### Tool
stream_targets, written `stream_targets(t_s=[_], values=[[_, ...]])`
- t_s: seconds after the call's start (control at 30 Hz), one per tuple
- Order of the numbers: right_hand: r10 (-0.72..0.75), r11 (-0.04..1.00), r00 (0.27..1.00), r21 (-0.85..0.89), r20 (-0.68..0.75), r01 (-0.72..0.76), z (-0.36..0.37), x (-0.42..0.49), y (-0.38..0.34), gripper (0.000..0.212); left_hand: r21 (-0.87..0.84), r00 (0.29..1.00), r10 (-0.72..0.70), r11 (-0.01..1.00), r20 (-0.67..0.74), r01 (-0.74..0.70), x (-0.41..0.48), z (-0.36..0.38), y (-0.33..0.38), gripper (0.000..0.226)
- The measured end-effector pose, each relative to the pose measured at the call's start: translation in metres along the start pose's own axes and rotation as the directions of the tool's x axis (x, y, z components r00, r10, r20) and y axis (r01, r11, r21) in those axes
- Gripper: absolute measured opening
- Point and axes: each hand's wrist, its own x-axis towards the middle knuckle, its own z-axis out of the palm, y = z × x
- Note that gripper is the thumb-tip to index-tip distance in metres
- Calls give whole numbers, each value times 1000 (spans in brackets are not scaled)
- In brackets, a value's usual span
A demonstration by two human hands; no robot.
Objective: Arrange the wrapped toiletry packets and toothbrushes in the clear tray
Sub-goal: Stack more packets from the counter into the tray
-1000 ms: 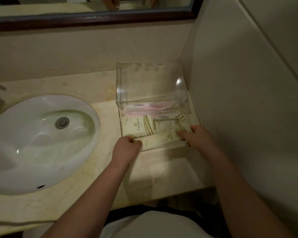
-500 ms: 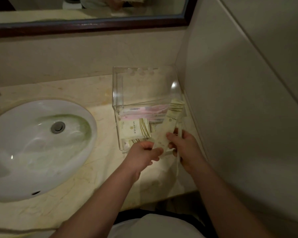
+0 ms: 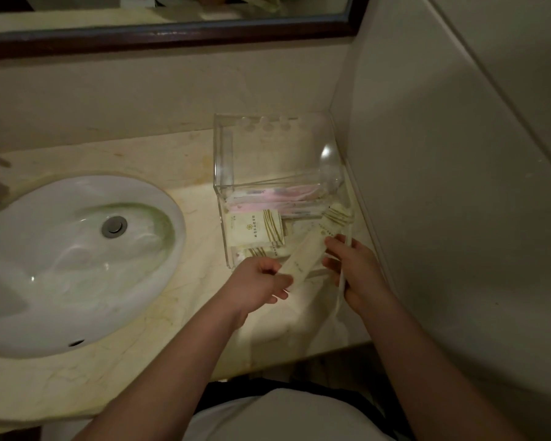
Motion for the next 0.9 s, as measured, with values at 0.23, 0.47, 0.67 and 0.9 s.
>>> stream_targets(t_s=[0.23, 0.47, 0.67, 0.9], values=[[-87, 996, 995, -19, -46, 86, 2, 9, -10, 4, 178, 994, -23, 984, 105, 4, 1, -17, 4, 19], [-153, 786, 924, -524, 351, 329, 15, -12, -6, 11, 42, 996, 90, 995, 3, -91, 6, -28, 17, 19], [-36, 537, 892, -745, 450, 397, 16, -2, -26, 9, -245, 972, 23, 966, -233, -81, 24, -42, 20, 9], [59, 472, 947, -845, 314, 251, -12, 22, -38, 6, -549, 955, -257, 825, -151, 135, 23, -31, -3, 30]])
